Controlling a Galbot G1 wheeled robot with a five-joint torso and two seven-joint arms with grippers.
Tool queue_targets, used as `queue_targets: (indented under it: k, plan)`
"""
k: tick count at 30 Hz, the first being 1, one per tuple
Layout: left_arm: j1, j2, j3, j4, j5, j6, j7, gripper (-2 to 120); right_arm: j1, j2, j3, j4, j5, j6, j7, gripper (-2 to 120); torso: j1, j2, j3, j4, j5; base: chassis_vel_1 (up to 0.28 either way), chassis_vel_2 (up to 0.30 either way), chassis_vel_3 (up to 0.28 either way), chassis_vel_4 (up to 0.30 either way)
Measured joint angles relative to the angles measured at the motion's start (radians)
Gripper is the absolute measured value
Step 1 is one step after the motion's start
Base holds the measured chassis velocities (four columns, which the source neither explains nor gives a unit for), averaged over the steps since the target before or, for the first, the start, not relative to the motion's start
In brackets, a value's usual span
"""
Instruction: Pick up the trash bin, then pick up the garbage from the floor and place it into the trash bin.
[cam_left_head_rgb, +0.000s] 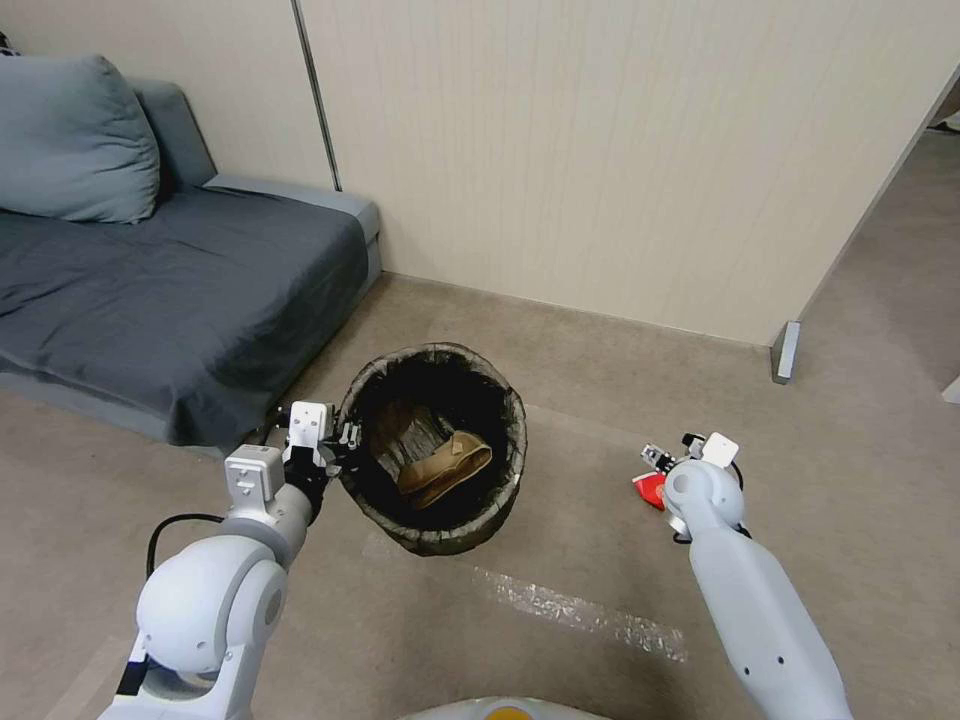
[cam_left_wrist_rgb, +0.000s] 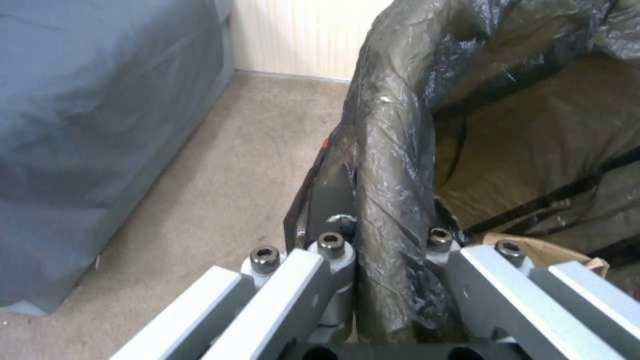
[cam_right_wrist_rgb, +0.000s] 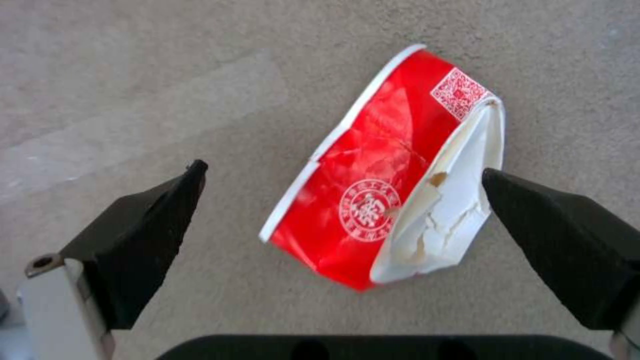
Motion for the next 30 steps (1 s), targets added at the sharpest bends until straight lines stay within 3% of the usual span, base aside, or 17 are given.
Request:
queue_targets:
  k: [20, 30]
  plan:
    - [-0.013, -0.001, 0.003, 0.017, -0.009, 0.004, -0.004, 3, 0.193, 0.030, 0.013, -0.343, -0.052, 0.085, -0.048, 100, 0.000, 0.000, 0.000, 0.0000, -0.0001, 0.000, 0.000, 0.000, 0.000]
    - [-0.017, 0.000, 0.005, 0.024, -0.008, 0.005, -0.004, 3, 0.193, 0.037, 0.014, -0.368, -0.060, 0.102, -0.038, 100, 0.000, 0.000, 0.000, 0.0000, 0.0001, 0.000, 0.000, 0.000, 0.000]
